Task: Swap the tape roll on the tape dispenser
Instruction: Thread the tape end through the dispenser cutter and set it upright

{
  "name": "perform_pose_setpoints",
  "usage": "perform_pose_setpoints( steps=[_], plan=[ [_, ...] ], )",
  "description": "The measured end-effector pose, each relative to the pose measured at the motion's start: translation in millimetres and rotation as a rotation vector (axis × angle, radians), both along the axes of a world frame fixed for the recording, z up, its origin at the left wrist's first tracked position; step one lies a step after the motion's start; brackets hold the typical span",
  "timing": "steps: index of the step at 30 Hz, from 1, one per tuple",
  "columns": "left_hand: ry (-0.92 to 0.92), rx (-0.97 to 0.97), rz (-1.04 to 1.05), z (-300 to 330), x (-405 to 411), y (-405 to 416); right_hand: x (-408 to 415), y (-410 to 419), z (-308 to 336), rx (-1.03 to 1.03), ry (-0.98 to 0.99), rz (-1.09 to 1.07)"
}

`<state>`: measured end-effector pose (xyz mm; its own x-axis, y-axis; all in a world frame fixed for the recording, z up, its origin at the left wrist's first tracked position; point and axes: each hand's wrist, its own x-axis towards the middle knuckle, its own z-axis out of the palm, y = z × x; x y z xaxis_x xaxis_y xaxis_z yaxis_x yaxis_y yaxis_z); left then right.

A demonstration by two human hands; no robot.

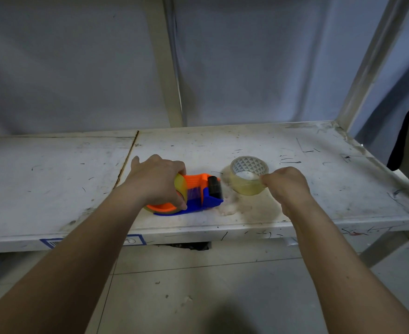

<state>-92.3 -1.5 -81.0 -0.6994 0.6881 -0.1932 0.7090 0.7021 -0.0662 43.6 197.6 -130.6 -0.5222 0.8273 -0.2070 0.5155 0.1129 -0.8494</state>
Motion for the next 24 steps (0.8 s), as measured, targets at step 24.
perform_pose_setpoints(
  steps=[24],
  plan=[
    [0.150,-0.316,-0.085,-6.4,33.4,48.3,0.3,-2.1,-4.1,-0.132,0.184,-0.063]
  ],
)
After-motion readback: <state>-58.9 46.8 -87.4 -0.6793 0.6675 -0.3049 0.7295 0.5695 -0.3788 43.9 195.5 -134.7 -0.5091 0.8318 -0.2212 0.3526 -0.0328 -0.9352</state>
